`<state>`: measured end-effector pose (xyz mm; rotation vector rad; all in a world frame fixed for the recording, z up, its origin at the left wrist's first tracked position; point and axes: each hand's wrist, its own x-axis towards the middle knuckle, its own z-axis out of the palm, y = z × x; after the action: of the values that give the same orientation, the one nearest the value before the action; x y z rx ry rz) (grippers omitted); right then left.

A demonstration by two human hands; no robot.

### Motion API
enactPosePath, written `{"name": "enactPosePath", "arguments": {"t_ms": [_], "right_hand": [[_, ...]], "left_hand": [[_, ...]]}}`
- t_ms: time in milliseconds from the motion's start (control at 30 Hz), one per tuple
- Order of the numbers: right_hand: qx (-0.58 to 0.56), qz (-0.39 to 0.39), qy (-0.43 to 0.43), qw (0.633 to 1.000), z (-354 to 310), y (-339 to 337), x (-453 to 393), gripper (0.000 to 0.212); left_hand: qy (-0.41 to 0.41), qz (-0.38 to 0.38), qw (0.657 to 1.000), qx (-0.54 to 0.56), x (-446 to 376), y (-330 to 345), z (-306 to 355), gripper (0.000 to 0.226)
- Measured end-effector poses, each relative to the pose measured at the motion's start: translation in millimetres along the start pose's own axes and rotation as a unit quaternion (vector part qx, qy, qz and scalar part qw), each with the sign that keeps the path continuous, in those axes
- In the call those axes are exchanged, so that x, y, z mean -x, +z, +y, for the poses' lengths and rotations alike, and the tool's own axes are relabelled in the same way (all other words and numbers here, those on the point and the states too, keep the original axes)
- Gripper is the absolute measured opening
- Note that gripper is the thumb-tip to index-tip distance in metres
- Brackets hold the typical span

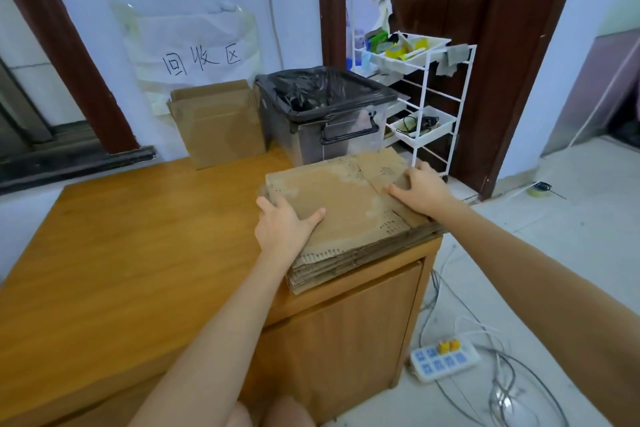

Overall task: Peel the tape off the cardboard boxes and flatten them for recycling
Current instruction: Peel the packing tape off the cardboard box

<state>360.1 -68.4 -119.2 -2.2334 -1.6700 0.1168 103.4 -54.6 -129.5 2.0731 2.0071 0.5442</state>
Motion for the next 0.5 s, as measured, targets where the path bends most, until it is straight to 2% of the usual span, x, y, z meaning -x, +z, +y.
{"name": "enactPosePath", "arguments": {"t_ms": [100,200,333,400,500], "right_hand": [[0.062,0.025,-0.016,0.998,2,7,0,0.059],[0.1,0.007,-0.085,0.991,-8,6,-4,0.053],[0.12,-0.088,-0.125,0.981,-19,17,-3,0.053],[0.135,-0.093,-0.115,0.98,-17,24,-3,0.055],[0.152,-0.094,-0.113,0.977,-15,24,-2,0.056]], "left_hand": [[0.016,0.055,0.997,-0.06,5,7,1,0.082],[0.057,0.081,0.987,-0.128,4,13,1,0.081],[0.122,0.026,0.989,-0.077,-4,17,-3,0.076],[0.099,-0.029,0.994,-0.037,-4,17,-5,0.075],[0.085,-0.068,0.992,-0.058,-5,18,-6,0.079]]}}
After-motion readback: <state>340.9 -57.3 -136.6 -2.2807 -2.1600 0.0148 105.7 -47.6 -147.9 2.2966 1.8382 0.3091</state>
